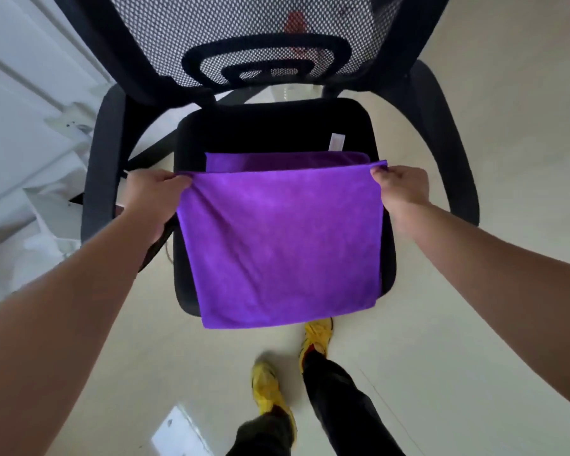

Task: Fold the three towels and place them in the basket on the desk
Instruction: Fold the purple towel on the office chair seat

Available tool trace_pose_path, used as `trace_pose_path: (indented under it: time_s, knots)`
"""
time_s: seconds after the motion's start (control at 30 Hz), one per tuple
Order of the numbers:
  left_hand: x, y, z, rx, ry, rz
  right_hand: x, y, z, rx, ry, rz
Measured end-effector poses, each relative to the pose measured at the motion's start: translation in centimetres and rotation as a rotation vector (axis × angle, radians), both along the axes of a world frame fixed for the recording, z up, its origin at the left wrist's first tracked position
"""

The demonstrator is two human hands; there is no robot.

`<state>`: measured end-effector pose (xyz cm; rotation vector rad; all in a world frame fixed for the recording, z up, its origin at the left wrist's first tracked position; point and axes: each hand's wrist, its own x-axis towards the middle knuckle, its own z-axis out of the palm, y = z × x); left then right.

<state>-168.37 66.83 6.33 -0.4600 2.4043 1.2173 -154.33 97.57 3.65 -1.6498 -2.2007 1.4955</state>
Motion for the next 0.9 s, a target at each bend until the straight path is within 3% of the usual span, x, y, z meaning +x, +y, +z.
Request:
trace_pose_path:
  time_s: [0.33,0.57,0.73,0.9]
  knots:
    - [-7.5,4.2,-7.9,0.082,-0.114,0.034,-4.8,2.4,-6.8,0.035,-0.112,-0.019]
    - [-10.0,4.2,-13.1,0.064,-0.162,0.105,-6.1,3.6,-9.7,0.268,-0.219,0.109]
    - [-10.5,4.2,-13.1,0.067,-0.144,0.128,-7.1,3.7,-8.6,0.271,-0.266,0.114]
    - [-7.4,3.5,-10.6,0.197,-0.254,0.164,-4.9,2.2,-7.0,0.185,-0.241,0.040]
